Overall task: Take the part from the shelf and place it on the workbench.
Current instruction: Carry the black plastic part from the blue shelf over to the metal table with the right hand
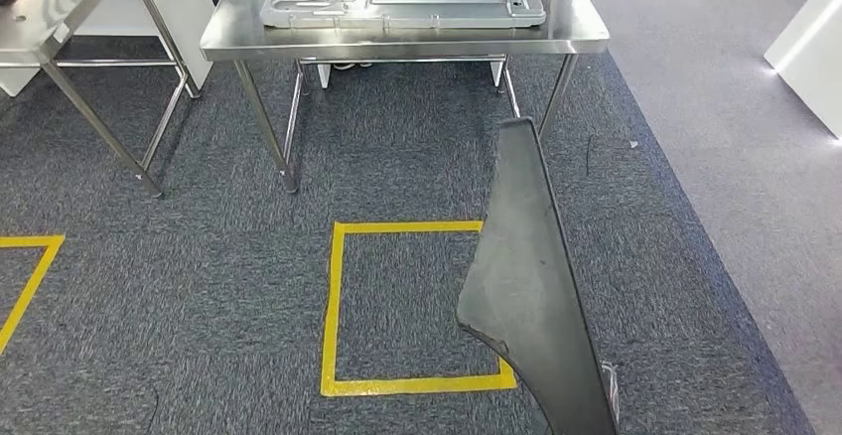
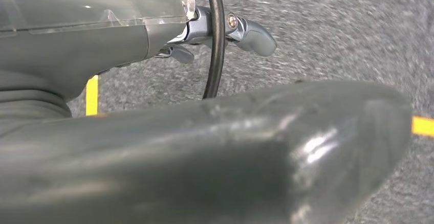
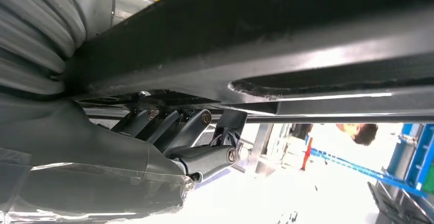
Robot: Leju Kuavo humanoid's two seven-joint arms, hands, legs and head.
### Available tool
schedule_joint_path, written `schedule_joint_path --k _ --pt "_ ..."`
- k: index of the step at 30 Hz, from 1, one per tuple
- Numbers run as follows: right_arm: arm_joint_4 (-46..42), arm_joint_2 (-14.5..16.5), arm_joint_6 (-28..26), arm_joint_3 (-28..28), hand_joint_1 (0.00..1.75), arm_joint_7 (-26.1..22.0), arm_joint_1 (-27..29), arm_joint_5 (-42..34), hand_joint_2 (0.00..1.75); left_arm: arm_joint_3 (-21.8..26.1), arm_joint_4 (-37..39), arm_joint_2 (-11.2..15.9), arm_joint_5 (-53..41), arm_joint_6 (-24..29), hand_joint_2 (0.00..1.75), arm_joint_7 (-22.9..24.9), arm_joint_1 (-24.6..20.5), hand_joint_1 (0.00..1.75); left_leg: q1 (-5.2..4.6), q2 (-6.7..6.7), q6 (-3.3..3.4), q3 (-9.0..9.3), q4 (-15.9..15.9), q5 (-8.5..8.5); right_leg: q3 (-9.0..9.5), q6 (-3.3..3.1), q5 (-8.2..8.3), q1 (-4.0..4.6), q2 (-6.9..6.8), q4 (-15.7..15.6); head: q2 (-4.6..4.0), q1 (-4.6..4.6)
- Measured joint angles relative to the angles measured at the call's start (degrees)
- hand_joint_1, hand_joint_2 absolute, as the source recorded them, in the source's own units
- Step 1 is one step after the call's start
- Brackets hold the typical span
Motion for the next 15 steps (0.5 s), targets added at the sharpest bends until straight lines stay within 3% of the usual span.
schedule_joint_path --k 1,2,4,6,7,9,10,11,12,13,15 --pt "0.1 -0.14 -0.34 0.14 1.75 0.23 -0.18 0.01 1.75 0.05 -0.01 0.03 -0.1 0.02 0.0 0.11 -0.03 0.0 -0.03 0.06 -0.49 0.87 -0.31 -0.49 0.23 -0.34 1.43 0.2 -0.01 -0.94 0.0 0.0" --pt "0.17 -0.28 -0.59 0.32 1.75 0.4 -0.38 0.01 1.75 0.08 -0.01 0.06 -0.16 0.04 0.0 0.18 -0.17 0.0 -0.04 0.1 -0.99 1.56 -0.45 -0.53 0.56 -0.79 1.23 0.41 0.16 -1.05 0.0 -0.02" --pt "0.21 -0.47 -0.94 0.77 1.75 0.61 -0.73 0.05 1.75 0.1 -0.02 0.14 -0.24 0.05 0.0 0.25 -0.55 0.0 0.06 0.19 -1.7 1.25 1.41 0.72 1.84 -1.79 0.38 0.36 0.59 -1.64 0.0 -0.03" --pt "0.35 -0.6 -1.32 1.24 1.75 0.78 -1.07 0.22 1.75 0.13 -0.01 0.22 -0.34 0.04 0.0 0.32 -0.88 0.0 0.18 0.1 -1.93 -2.56 8.11 2.0 3.6 -2.63 -0.48 0.27 0.71 -2.5 0.0 -0.05" --pt "0.5 -0.65 -1.59 1.44 1.75 0.94 -1.19 0.35 1.75 0.16 -0.01 0.26 -0.39 0.04 0.0 0.38 -0.88 0.0 0.2 0.05 -1.92 -5.17 12.06 1.35 4.52 -2.94 -1.06 0.32 0.74 -2.86 0.0 -0.06" --pt "0.86 -0.73 -2.15 1.69 1.75 1.23 -1.39 0.58 1.75 0.27 0.0 0.3 -0.46 0.05 0.0 0.51 -0.59 0.0 0.11 0.02 -1.99 -10.11 17.11 -3.13 6.41 -3.27 -2.43 0.48 1.02 -3.17 0.0 -0.05" --pt "1.02 -0.77 -2.36 1.74 1.75 1.34 -1.42 0.66 1.75 0.34 0.0 0.34 -0.47 0.05 0.0 0.55 -0.4 0.0 0.02 0.02 -1.94 -11.83 17.64 -5.5 7.45 -3.35 -3.18 0.6 1.23 -3.22 0.0 -0.06" --pt "1.16 -0.81 -2.47 1.75 1.75 1.39 -1.43 0.68 1.75 0.4 0.0 0.41 -0.46 0.06 0.0 0.57 -0.27 0.0 -0.08 0.01 -1.82 -12.94 16.78 -6.85 8.55 -3.38 -3.96 0.76 1.4 -3.25 0.0 -0.06" --pt "1.28 -0.86 -2.53 1.75 1.75 1.42 -1.44 0.69 1.75 0.46 0.0 0.48 -0.47 0.06 0.0 0.58 -0.22 0.0 -0.26 -0.01 -1.52 -13.54 14.83 -6.37 9.67 -3.39 -4.77 0.94 1.5 -3.26 0.0 -0.06" --pt "1.38 -0.89 -2.71 1.76 1.75 1.51 -1.47 0.78 1.75 0.5 0.0 0.57 -0.47 0.06 0.0 0.59 -0.17 0.0 -0.52 -0.03 -1.01 -13.79 11.95 -3.67 10.75 -3.38 -5.58 1.12 1.54 -3.3 0.0 -0.06" --pt "1.6 -0.92 -3.87 1.76 1.75 2.67 -1.68 1.79 1.75 0.57 0.0 0.82 -0.66 0.03 0.0 0.71 0.03 0.0 -1.3 -0.47 0.31 -13.86 6.92 3.82 12.45 -3.14 -7.14 1.45 1.77 -3.2 0.0 -0.07"
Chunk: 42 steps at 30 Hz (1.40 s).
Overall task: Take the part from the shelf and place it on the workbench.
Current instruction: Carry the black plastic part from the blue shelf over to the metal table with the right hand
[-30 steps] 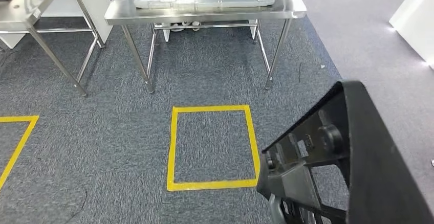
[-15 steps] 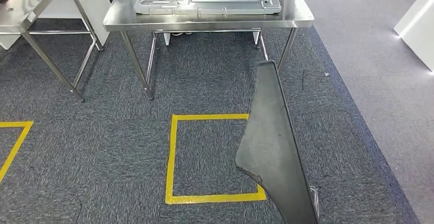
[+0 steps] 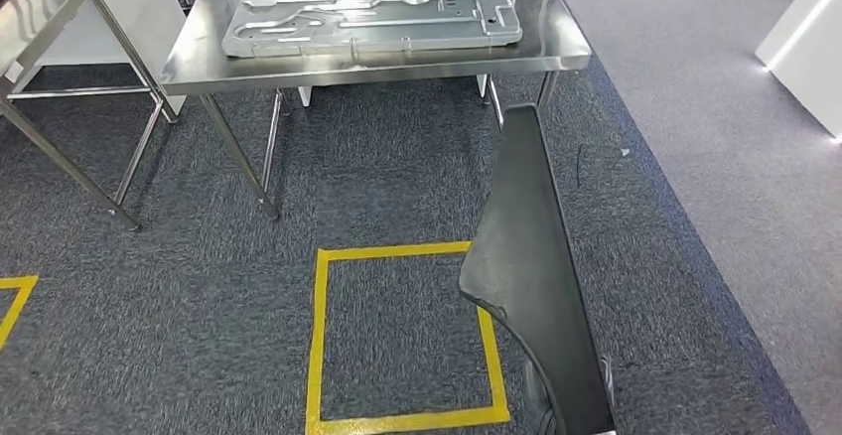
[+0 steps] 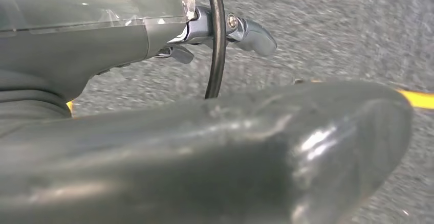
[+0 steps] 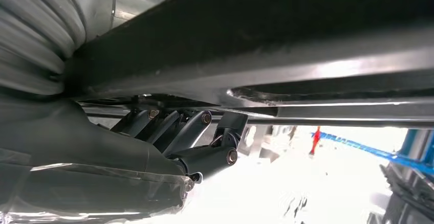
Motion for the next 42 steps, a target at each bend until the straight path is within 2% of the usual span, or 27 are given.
schedule_joint_path --k 1,2,5,7,9,10,11,12,13,14,16,17,20,22,24,26,27,28,30,31,32,35,37,38,40,41,42 --pt "0.09 -0.01 -1.09 -0.04 1.75 1.26 -0.18 1.15 1.75 0.02 0.0 0.11 -0.22 -0.03 0.0 0.14 0.13 0.0 -0.29 -0.29 0.51 0.22 -1.46 2.67 0.63 0.25 -0.68 0.09 0.2 -0.02 0.0 -0.01" --pt "0.14 -0.03 -2.41 -0.18 1.75 2.82 -0.36 2.78 1.75 0.03 0.0 0.2 -0.49 -0.08 0.0 0.3 0.19 0.0 -0.45 -0.57 0.88 0.51 -2.04 3.71 1.12 0.56 -0.96 0.15 0.39 0.27 0.0 -0.02" --pt "0.16 -0.09 -7.28 -1.48 1.75 7.41 -1.6 10.95 1.75 -0.02 0.01 0.22 -1.42 -0.37 0.0 0.63 -0.24 0.0 -0.13 -0.69 1.67 2.44 -3.24 3.71 1.06 1.4 -0.79 0.16 0.29 2.9 0.0 -0.03" --pt "0.25 -0.22 -10.35 -3.36 1.75 9.72 -3.33 17.19 1.75 -0.08 0.01 0.26 -2.01 -0.63 0.0 0.72 -0.58 0.0 0.1 -0.52 2.1 3.63 -3.9 3.45 -2.04 2.08 -1.92 -0.14 -0.24 7.74 0.0 -0.02" --pt "0.4 -0.5 -11.97 -5.45 1.75 11.16 -4.73 20.46 1.75 -0.11 0.0 0.36 -2.36 -0.81 0.0 0.74 -0.67 0.0 0.21 -0.42 2.18 4.44 -4.15 2.74 -6.76 2.77 -4.75 -0.66 -0.57 13.2 0.0 -0.01" --pt "0.5 -0.63 -12.23 -6.24 1.75 11.55 -5.08 20.92 1.75 -0.12 0.0 0.38 -2.47 -0.86 0.0 0.75 -0.65 0.0 0.29 -0.44 2.06 4.94 -4.19 2.25 -8.68 3.04 -5.94 -0.94 -0.65 14.63 0.0 0.0" --pt "0.6 -0.72 -12.35 -6.79 1.75 11.81 -5.26 21.06 1.75 -0.12 0.01 0.38 -2.5 -0.89 0.0 0.76 -0.56 0.0 0.4 -0.48 1.89 5.57 -4.19 1.67 -9.86 3.28 -6.23 -1.17 -0.74 14.54 0.0 0.0" --pt "0.68 -0.76 -12.44 -7.18 1.75 11.95 -5.41 21.16 1.75 -0.13 0.01 0.38 -2.52 -0.9 0.0 0.78 -0.46 0.0 0.55 -0.52 1.68 6.37 -4.19 1.04 -10.29 3.52 -5.25 -1.39 -0.83 12.91 0.0 -0.01" --pt "0.75 -0.81 -12.56 -7.45 1.75 12.08 -5.58 21.73 1.75 -0.14 0.02 0.37 -2.56 -0.91 0.0 0.79 -0.39 0.0 0.7 -0.53 1.42 7.18 -4.2 0.33 -10.1 3.73 -2.72 -1.6 -0.95 9.96 0.0 0.0" --pt "0.84 -0.84 -12.81 -7.77 1.75 12.25 -5.75 23.43 1.75 -0.17 0.02 0.37 -2.68 -0.92 0.0 0.8 -0.36 0.0 0.79 -0.53 1.12 8.1 -4.16 -0.4 -9.79 3.9 0.6 -1.73 -1.2 6.9 0.0 -0.01" --pt "0.99 -0.84 -13.42 -8.94 1.75 12.9 -6.44 30.55 1.75 -0.3 0.02 0.38 -3.11 -0.94 0.0 0.84 -0.5 0.0 0.78 -0.52 0.33 9.25 -4.35 -1.69 -9.16 3.6 4.62 -1.65 -1.7 2.99 0.0 0.04" --pt "1.03 -0.77 -13.69 -10.07 1.75 13.44 -7.06 35.56 1.75 -0.43 0.02 0.39 -3.43 -0.91 0.0 0.94 -0.59 0.0 0.7 -0.46 -0.13 9.85 -4.28 -1.98 -8.99 3.18 5.05 -1.58 -1.74 2.5 0.0 0.04" --pt "1.18 -0.71 -13.92 -14.26 1.75 16.14 -9.69 48.15 1.75 -1.05 0.02 0.39 -4.37 -0.68 0.0 1.44 -0.98 0.0 0.74 -0.22 -1.16 10.5 -2.63 -1.73 -7.15 1.69 4.34 -1.6 -1.3 1.66 0.0 0.03" --pt "1.66 -1.1 -13.92 -15.93 1.75 18.45 -11.21 52.06 1.75 -1.37 0.06 0.35 -4.86 -0.57 0.0 1.72 -1.25 0.0 0.85 -0.19 -1.42 8.05 1.96 -2.5 -5.75 0.9 3.75 -1.57 -1.37 1.18 0.0 0.0" --pt "2.47 -2.14 -13.76 -16.36 1.75 20.46 -12.91 54.73 1.75 -1.5 0.11 0.29 -5.32 -0.56 0.0 1.86 -1.21 0.0 0.85 -0.19 -1.55 3.24 8.49 -5.03 -4.84 0.43 3.06 -1.4 -1.25 0.94 0.0 -0.02" --pt "3.63 -3.65 -12.82 -16.34 1.75 22.17 -14.74 57.7 1.75 -1.62 0.13 0.29 -5.76 -0.64 0.0 2.05 -1.01 0.0 0.77 -0.2 -1.43 -0.71 11.4 -7.16 -3.77 0.3 2.13 -1.17 -0.94 0.84 0.0 -0.01" --pt "4.55 -4.59 -11.89 -16.17 1.75 23.18 -15.85 59.34 1.75 -1.74 0.13 0.31 -6.02 -0.74 0.0 2.22 -0.96 0.0 0.65 -0.2 -1.16 -1.57 10.28 -6.67 -3.09 0.32 1.58 -1.04 -0.83 0.83 0.0 -0.01" --pt "5.72 -5.66 -10.87 -15.9 1.75 24.17 -17.18 60.95 1.75 -1.88 0.13 0.34 -6.28 -0.86 0.0 2.41 -0.96 0.0 0.46 -0.19 -0.68 -1.71 7.61 -4.74 -2.36 0.34 1.03 -0.89 -0.74 0.81 0.0 -0.01" --pt "8.31 -7.78 -9.3 -15.16 1.75 25.76 -19.93 63.4 1.75 -2.2 0.14 0.53 -6.75 -1.04 0.0 2.76 -1.06 0.0 -0.22 -0.16 0.73 -1.04 1.11 1.76 -1.16 0.54 -0.04 -0.71 -0.69 0.69 0.0 0.03" --pt "9.37 -8.63 -8.97 -14.82 1.75 26.22 -21.0 63.96 1.75 -2.35 0.15 0.64 -6.89 -1.08 0.0 2.85 -1.13 0.0 -0.59 -0.16 1.22 -0.58 -1.1 4.01 -0.76 0.79 -0.41 -0.75 -0.67 0.52 0.0 0.04" --pt "10.18 -9.31 -8.83 -14.52 1.75 26.52 -21.77 64.17 1.75 -2.51 0.17 0.73 -6.97 -1.07 0.0 2.91 -1.21 0.0 -0.92 -0.17 1.65 -0.27 -2.42 5.33 -0.32 1.15 -0.53 -0.84 -0.69 0.35 0.0 0.04" --pt "11.71 -10.97 -8.72 -13.73 1.75 27.15 -23.21 64.33 1.75 -2.84 0.21 0.81 -7.02 -1.03 0.0 2.96 -1.39 0.0 -0.91 -0.43 2.44 1.97 -4.89 5.37 -0.04 2.47 1.01 -1.01 -0.82 1.65 0.0 0.02" --pt "12.39 -11.84 -8.72 -13.36 1.75 27.39 -23.95 64.35 1.75 -2.9 0.21 0.85 -7.02 -1.04 0.0 2.96 -1.49 0.0 -0.45 -0.58 2.78 4.07 -6.4 5.17 -2.51 2.96 1.47 -1.1 -0.89 6.01 0.0 0.06" --pt "12.71 -12.21 -8.64 -13.22 1.75 27.47 -24.25 64.45 1.75 -2.91 0.21 0.85 -7.04 -1.04 0.0 2.96 -1.53 0.0 -0.34 -0.6 2.83 4.8 -6.77 4.85 -4.56 3.17 0.67 -1.24 -0.92 8.85 0.0 0.08" --pt "13.43 -12.84 -8.03 -12.81 1.75 27.63 -24.92 64.91 1.75 -2.92 0.22 0.85 -7.16 -1.11 0.0 2.96 -1.58 0.0 -0.1 -0.71 2.71 6.09 -6.99 3.79 -9.08 3.8 -2.58 -1.58 -0.94 13.12 0.0 0.08" --pt "13.9 -13.12 -7.6 -12.48 1.75 27.68 -25.34 65.2 1.75 -2.93 0.22 0.83 -7.25 -1.16 0.0 2.97 -1.56 0.0 0.03 -0.77 2.53 6.81 -6.97 3.16 -10.68 4.17 -3.75 -1.78 -0.97 13.64 0.0 0.08" --pt "14.39 -13.37 -7.09 -12.07 1.75 27.74 -25.81 65.4 1.75 -2.94 0.22 0.8 -7.36 -1.21 0.0 2.97 -1.55 0.0 0.18 -0.82 2.29 7.63 -6.95 2.47 -11.54 4.47 -3.8 -1.97 -1.02 12.74 0.0 0.08"
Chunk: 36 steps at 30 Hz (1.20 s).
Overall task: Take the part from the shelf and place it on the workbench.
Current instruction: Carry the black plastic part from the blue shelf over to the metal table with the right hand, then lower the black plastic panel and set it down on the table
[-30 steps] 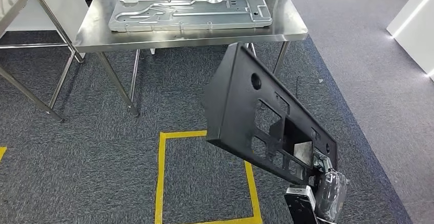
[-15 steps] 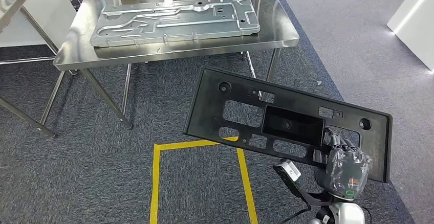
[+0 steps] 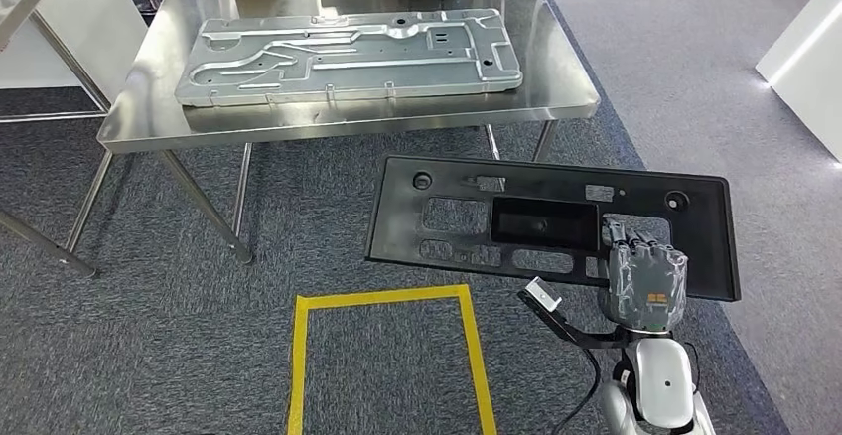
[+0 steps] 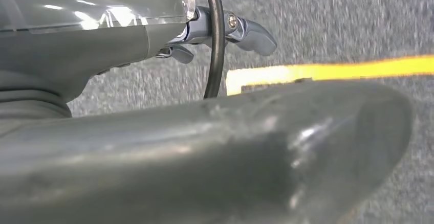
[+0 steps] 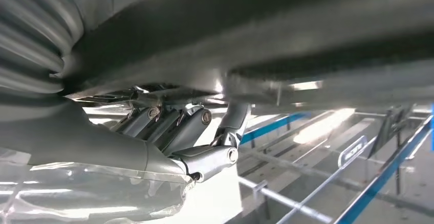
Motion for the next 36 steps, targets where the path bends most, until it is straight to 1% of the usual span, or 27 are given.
schedule_joint_path --k 1,3,4,5,6,8,9,11,13,14,15,16,17,19,20,21,22,24,26,27,29,30,31,32,34,35,36 --pt "0.51 -0.22 0.55 0.46 1.75 0.13 -0.52 0.11 1.75 -0.03 0.01 -0.04 -0.13 -0.04 0.0 0.01 -0.01 0.0 0.17 -0.06 -0.3 0.92 0.03 -0.74 -0.07 0.3 1.44 -0.19 -0.07 -2.36 0.0 0.0" --pt "1.79 -0.89 1.93 1.71 1.75 0.88 -1.89 0.22 1.75 -0.13 0.02 -0.13 -0.38 -0.05 0.0 0.07 -0.07 0.0 0.41 -0.05 -1.06 2.67 0.2 -2.41 0.8 0.4 7.8 -0.41 -0.38 -8.86 0.0 0.0" --pt "2.59 -1.33 2.67 2.48 1.75 1.42 -2.79 0.25 1.75 -0.21 0.02 -0.15 -0.47 -0.06 0.0 0.13 -0.19 0.0 0.44 -0.01 -1.5 3.28 0.21 -3.15 1.22 0.11 10.4 -0.28 -0.5 -11.11 0.0 0.03" --pt "3.32 -1.78 3.31 3.25 1.75 1.98 -3.67 0.26 1.75 -0.31 0.02 -0.15 -0.52 -0.05 0.0 0.22 -0.33 0.0 0.41 0.03 -1.94 3.72 0.05 -3.73 1.46 -0.4 12.08 -0.12 -0.57 -12.28 0.0 0.04" --pt "3.98 -2.29 3.89 4.0 1.75 2.5 -4.51 0.27 1.75 -0.41 0.02 -0.15 -0.57 -0.05 0.0 0.3 -0.51 0.0 0.37 0.07 -2.33 4.12 0.1 -3.9 1.58 -1.02 12.15 0.1 -0.59 -12.38 0.0 0.04" --pt "5.03 -3.31 4.94 5.62 1.75 3.17 -6.21 0.28 1.75 -0.71 0.02 -0.11 -0.68 -0.05 0.0 0.44 -0.89 0.0 0.41 0.12 -3.01 3.68 1.65 -3.24 2.43 -2.14 11.52 0.08 -0.41 -12.73 0.0 0.03" --pt "5.62 -3.85 5.41 6.46 1.75 3.31 -7.12 0.29 1.75 -0.85 0.03 -0.1 -0.75 -0.05 0.0 0.46 -1.04 0.0 0.47 0.21 -3.26 2.55 4.1 -2.47 3.06 -2.61 11.09 0.02 -0.38 -13.01 0.0 0.02" --pt "7.01 -4.48 6.16 7.91 1.75 3.27 -8.81 0.29 1.75 -1.07 0.05 -0.09 -0.94 -0.08 0.0 0.54 -1.2 0.0 0.6 0.4 -3.64 -1.99 11.06 -2.3 4.58 -3.28 10.15 0.0 -0.34 -13.5 0.0 0.01" --pt "8.67 -4.77 6.98 8.92 1.75 2.91 -10.26 0.12 1.75 -1.18 0.08 -0.1 -1.14 -0.12 0.0 0.61 -1.11 0.0 0.64 0.48 -3.8 -7.2 16.74 -5.54 6.23 -3.55 8.86 0.14 -0.24 -13.76 0.0 0.01" --pt "9.68 -4.85 7.56 9.32 1.75 2.44 -10.96 -0.68 1.75 -1.23 0.09 -0.1 -1.2 -0.15 0.0 0.65 -1.04 0.0 0.62 0.48 -3.77 -9.2 17.73 -7.66 7.2 -3.57 8.09 0.2 -0.16 -13.8 0.0 0.0" --pt "10.77 -4.9 8.3 9.61 1.75 1.73 -11.64 -2.35 1.75 -1.28 0.09 -0.09 -1.27 -0.2 0.0 0.68 -0.99 0.0 0.58 0.48 -3.66 -10.54 17.29 -9.01 8.26 -3.55 7.27 0.25 -0.09 -13.82 0.0 0.0" --pt "11.85 -4.88 9.34 9.79 1.75 0.67 -12.31 -5.27 1.75 -1.32 0.09 -0.09 -1.32 -0.28 0.0 0.72 -0.96 0.0 0.51 0.49 -3.46 -11.28 15.51 -8.87 9.4 -3.49 6.4 0.31 -0.07 -13.82 0.0 0.0" --pt "12.78 -4.74 10.63 9.87 1.75 -0.66 -12.88 -9.44 1.75 -1.34 0.09 -0.09 -1.33 -0.4 0.0 0.74 -0.92 0.0 0.41 0.5 -3.13 -11.52 12.65 -6.74 10.54 -3.4 5.51 0.36 -0.09 -13.85 0.0 0.0" --pt "14.03 -3.61 14.48 9.74 1.75 -4.41 -13.61 -23.97 1.75 -1.36 0.09 0.03 -1.22 -0.8 0.0 0.69 -0.58 0.0 0.06 0.55 -2.32 -11.54 6.46 1.65 12.37 -3.06 3.84 0.55 0.01 -13.85 0.0 0.02" --pt "14.31 -2.65 16.37 9.82 1.75 -6.32 -13.75 -32.75 1.75 -1.35 0.1 0.13 -1.14 -0.99 0.0 0.62 -0.37 0.0 -0.17 0.56 -2.02 -11.35 4.59 5.03 13.01 -2.75 3.1 0.63 0.17 -14.0 0.0 0.02" --pt "14.4 -1.65 17.95 10.04 1.75 -7.97 -13.82 -41.26 1.75 -1.35 0.1 0.22 -1.05 -1.13 0.0 0.5 -0.23 0.0 -0.35 0.55 -1.73 -11.14 3.58 6.92 13.56 -2.37 2.73 0.69 0.34 -13.99 0.0 0.03" --pt "14.23 -0.73 18.83 10.45 1.75 -8.94 -13.93 -47.33 1.75 -1.35 0.11 0.28 -0.99 -1.2 0.0 0.38 -0.26 0.0 -0.47 0.42 -1.48 -10.58 3.33 6.94 13.84 -1.93 2.78 0.69 0.48 -13.69 0.0 0.02" --pt "13.52 0.24 18.9 11.68 1.75 -8.74 -14.6 -50.37 1.75 -1.35 0.11 0.34 -0.9 -1.21 0.0 0.17 -0.52 0.0 -0.3 0.04 -0.84 -8.9 2.37 6.29 12.8 -1.34 4.21 0.5 0.3 -10.48 0.0 0.03" --pt "13.07 0.42 18.31 13.23 1.75 -7.19 -15.97 -45.16 1.75 -1.35 0.11 0.39 -0.85 -1.21 0.0 0.1 -0.66 0.0 -0.12 -0.43 -0.28 -6.88 1.46 5.52 8.82 -1.11 4.82 0.37 0.09 -4.33 0.0 0.06" --pt "13.01 0.36 18.1 14.04 1.75 -6.5 -16.67 -42.16 1.75 -1.35 0.11 0.43 -0.86 -1.21 0.0 0.09 -0.65 0.0 -0.15 -0.71 -0.11 -6.03 1.24 4.94 6.32 -0.97 3.77 0.34 0.04 -1.43 0.0 0.07" --pt "12.83 0.24 18.04 15.34 1.75 -5.55 -17.54 -38.86 1.75 -1.34 0.11 0.47 -0.87 -1.21 0.0 0.11 -0.58 0.0 -0.15 -1.55 -0.04 -4.49 1.11 3.65 1.93 -0.62 -0.47 0.25 0.03 1.56 0.0 0.08" --pt "12.74 0.18 18.03 15.9 1.75 -5.27 -17.7 -38.12 1.75 -1.34 0.11 0.49 -0.87 -1.21 0.0 0.13 -0.53 0.0 -0.15 -2.08 -0.08 -3.63 1.1 2.93 0.54 -0.45 -2.12 0.2 0.02 1.35 0.0 0.08" --pt "12.67 0.08 18.0 16.37 1.75 -5.14 -17.77 -37.79 1.75 -1.33 0.11 0.49 -0.87 -1.22 0.0 0.14 -0.47 0.0 -0.15 -2.5 -0.11 -2.66 1.11 2.15 -0.24 -0.4 -2.31 0.2 0.03 -0.12 0.0 0.08" --pt "12.62 0.0 17.91 16.76 1.75 -5.13 -17.84 -37.7 1.75 -1.33 0.11 0.48 -0.88 -1.25 0.0 0.15 -0.39 0.0 -0.18 -2.89 -0.16 -1.6 1.11 1.32 -0.55 -0.56 -0.45 0.26 0.07 -2.67 0.0 0.08" --pt "12.5 -0.1 17.55 17.33 1.75 -5.41 -18.04 -38.12 1.75 -1.33 0.22 0.4 -0.91 -1.4 0.0 0.15 -0.09 0.0 -0.29 -3.47 -0.46 0.14 1.27 -0.4 -0.66 -1.23 8.07 0.63 0.31 -9.05 0.0 0.07" --pt "12.38 -0.07 17.4 17.61 1.75 -5.5 -18.2 -38.33 1.75 -1.33 0.29 0.36 -0.91 -1.49 0.0 0.16 0.03 0.0 -0.39 -3.75 -0.77 0.69 1.41 -1.28 -0.62 -1.66 11.61 0.88 0.48 -11.12 0.0 0.07" --pt "12.2 -0.03 17.31 17.94 1.75 -5.5 -18.39 -38.36 1.75 -1.33 0.36 0.33 -0.9 -1.57 0.0 0.15 0.12 0.0 -0.44 -3.93 -1.13 1.23 1.57 -1.9 -0.54 -2.08 13.64 1.09 0.62 -12.22 0.0 0.07"
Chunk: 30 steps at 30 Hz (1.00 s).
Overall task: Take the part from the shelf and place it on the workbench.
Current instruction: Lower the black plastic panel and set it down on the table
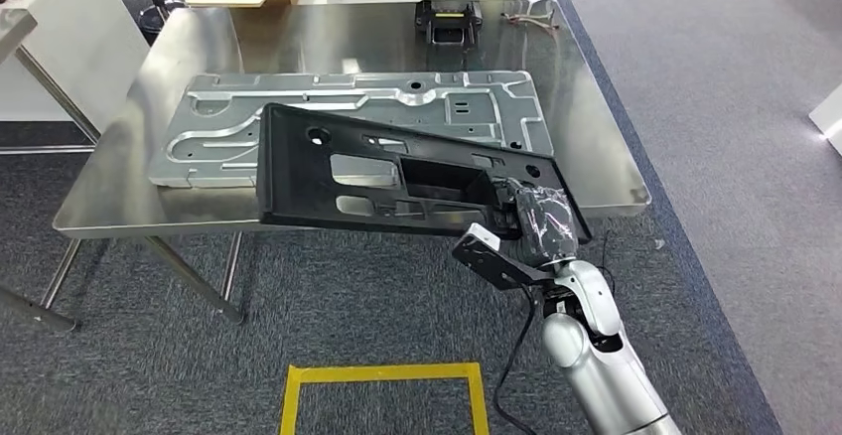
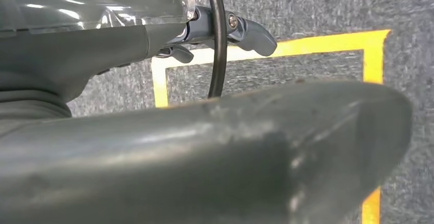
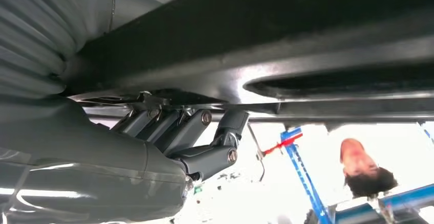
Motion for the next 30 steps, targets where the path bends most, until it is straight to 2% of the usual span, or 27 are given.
schedule_joint_path --k 2,3,5,6,8,9,10,11,12,13,14,15,16,17,19,21,23,24,25,26,27,29,30 --pt "-0.39 0.04 0.02 0.74 1.75 0.26 -0.7 0.46 1.75 0.0 0.03 0.07 0.01 -0.08 0.0 -0.01 -0.1 0.0 -0.06 0.14 -0.7 0.34 0.92 -0.24 0.98 -0.87 -0.39 0.08 0.04 -0.43 0.0 0.01" --pt "-0.54 0.07 0.04 1.03 1.75 0.45 -1.11 0.76 1.75 0.0 0.03 0.11 0.01 -0.09 0.0 -0.02 -0.18 0.0 -0.05 0.84 -0.98 -0.04 2.4 0.28 1.81 -1.34 -0.8 -0.02 -0.01 -0.81 0.0 0.0" --pt "-0.7 0.15 0.08 1.5 1.75 0.81 -1.76 1.27 1.75 0.0 0.04 0.16 -0.02 -0.09 0.0 -0.02 -0.46 0.0 0.09 2.74 -1.62 -3.15 8.01 0.54 3.73 -2.06 -1.73 -0.24 -0.17 -1.51 0.0 -0.01" --pt "-0.75 0.17 0.11 1.74 1.75 1.0 -1.91 1.55 1.75 0.0 0.05 0.1 -0.03 -0.09 0.0 -0.02 -0.58 0.0 0.25 3.58 -1.97 -5.35 11.33 -0.28 4.6 -2.24 -2.39 -0.25 -0.26 -1.67 0.0 -0.02" --pt "-0.78 0.2 0.23 2.22 1.75 1.39 -2.07 2.17 1.75 0.0 0.06 0.07 -0.05 -0.09 0.0 0.0 -0.64 0.0 0.72 4.16 -2.56 -9.67 15.72 -3.89 6.35 -2.22 -3.96 -0.33 -0.42 -1.74 0.0 -0.02" --pt "-0.77 0.2 0.38 2.42 1.75 1.58 -2.09 2.47 1.75 0.0 0.06 0.07 -0.05 -0.09 0.0 0.0 -0.59 0.0 0.92 4.29 -2.74 -11.06 15.99 -5.35 7.33 -2.1 -4.79 -0.41 -0.47 -1.74 0.0 -0.03" --pt "-0.74 0.19 0.56 2.59 1.75 1.76 -2.1 2.7 1.75 0.0 0.06 0.07 -0.05 -0.1 0.0 0.0 -0.52 0.0 1.09 4.41 -2.88 -11.81 14.81 -5.65 8.43 -1.92 -5.68 -0.51 -0.51 -1.74 0.0 -0.03" --pt "-0.72 0.19 0.74 2.74 1.75 1.92 -2.12 2.89 1.75 0.0 0.06 0.07 -0.05 -0.11 0.0 0.0 -0.46 0.0 1.23 4.53 -3.0 -11.98 12.41 -4.41 9.55 -1.71 -6.56 -0.64 -0.57 -1.74 0.0 -0.03" --pt "-0.67 0.19 0.88 2.89 1.75 2.11 -2.15 3.07 1.75 0.0 0.07 0.06 -0.05 -0.15 0.0 0.0 -0.33 0.0 1.33 4.74 -3.04 -11.82 8.98 -1.1 10.55 -1.44 -7.47 -0.73 -0.66 -1.76 0.0 -0.02" --pt "-0.57 0.19 0.98 3.04 1.75 2.28 -2.22 3.23 1.75 0.01 0.1 0.05 -0.05 -0.18 0.0 0.01 -0.2 0.0 1.32 5.0 -3.03 -11.76 5.64 2.9 11.51 -1.1 -8.39 -0.76 -0.71 -1.61 0.0 -0.01" --pt "-0.48 0.19 1.04 3.16 1.75 2.47 -2.37 3.4 1.75 0.01 0.14 0.05 -0.05 -0.21 0.0 0.05 -0.11 0.0 1.21 5.18 -2.83 -11.62 3.26 6.12 12.12 -0.68 -9.16 -0.71 -0.73 -1.59 0.0 0.0" --pt "-0.37 0.19 1.13 3.26 1.75 2.71 -2.52 3.62 1.75 0.02 0.18 0.04 -0.05 -0.24 0.0 0.09 -0.07 0.0 1.05 5.27 -2.49 -11.6 1.82 8.42 12.62 -0.23 -9.73 -0.65 -0.75 -1.7 0.0 0.01" --pt "-0.28 0.19 1.22 3.33 1.75 2.94 -2.7 3.83 1.75 0.02 0.2 0.04 -0.04 -0.24 0.0 0.13 -0.13 0.0 0.89 5.24 -2.06 -11.58 1.44 8.84 12.99 0.21 -9.96 -0.62 -0.75 -1.72 0.0 0.02" --pt "-0.24 0.17 1.28 3.39 1.75 3.14 -2.85 3.98 1.75 0.02 0.21 0.04 -0.04 -0.25 0.0 0.16 -0.24 0.0 0.84 5.07 -1.58 -11.19 1.36 8.48 13.09 0.67 -9.81 -0.64 -0.79 -1.74 0.0 0.0" --pt "-0.14 0.14 1.31 3.48 1.75 3.41 -3.06 4.2 1.75 0.02 0.21 0.03 -0.03 -0.24 0.0 0.15 -0.36 0.0 0.99 4.76 -0.77 -9.91 0.49 7.97 12.1 1.3 -8.92 -0.82 -0.85 0.72 0.0 0.02" --pt "0.13 0.07 1.3 3.53 1.75 3.67 -3.27 4.32 1.75 0.02 0.21 0.02 -0.03 -0.22 0.0 0.16 -0.44 0.0 1.05 4.54 -0.24 -8.22 -0.39 7.42 8.52 1.54 -9.31 -0.87 -0.82 6.32 0.0 0.04" --pt "0.58 -0.03 1.26 3.54 1.75 4.14 -3.35 4.69 1.75 0.02 0.21 0.03 -0.03 -0.11 0.0 0.18 -0.58 0.0 0.83 4.34 0.03 -6.9 -0.66 6.6 3.85 1.5 -12.45 -0.79 -0.81 11.43 0.0 0.04" --pt "0.85 -0.1 1.23 3.54 1.75 4.44 -3.29 5.06 1.75 0.02 0.21 0.03 -0.04 0.01 0.0 0.2 -0.63 0.0 0.68 4.16 0.12 -6.25 -0.69 6.05 1.99 1.41 -14.12 -0.74 -0.81 12.53 0.0 0.04" --pt "1.16 -0.24 1.21 3.54 1.75 4.79 -3.23 5.61 1.75 0.02 0.21 0.03 -0.07 0.15 0.0 0.24 -0.67 0.0 0.51 3.94 0.19 -5.51 -0.68 5.44 0.76 1.22 -14.83 -0.64 -0.8 12.3 0.0 0.04" --pt "1.5 -0.44 1.17 3.51 1.75 5.19 -3.19 6.3 1.75 0.02 0.21 0.03 -0.11 0.31 0.0 0.29 -0.67 0.0 0.31 3.74 0.24 -4.67 -0.68 4.81 0.2 0.88 -13.88 -0.48 -0.8 10.66 0.0 0.04" --pt "1.83 -0.69 1.14 3.43 1.75 5.63 -3.2 6.99 1.75 0.02 0.21 0.01 -0.15 0.4 0.0 0.35 -0.67 0.0 0.11 3.6 0.29 -3.81 -0.68 4.16 0.21 0.34 -10.97 -0.22 -0.79 7.85 0.0 0.04" --pt "2.75 -1.32 0.9 2.88 1.75 6.65 -3.33 8.25 1.75 0.02 0.26 -0.13 -0.25 0.5 0.0 0.45 -0.76 0.0 -0.3 3.31 0.17 -2.59 -0.45 2.92 0.5 -0.93 -3.52 0.55 -0.51 1.85 0.0 0.03" --pt "3.26 -1.6 0.75 2.43 1.75 7.09 -3.41 8.76 1.75 0.02 0.3 -0.19 -0.28 0.5 0.0 0.49 -0.87 0.0 -0.43 3.16 -0.01 -2.25 -0.32 2.29 0.62 -1.39 -0.95 0.88 -0.33 0.11 0.0 0.03"
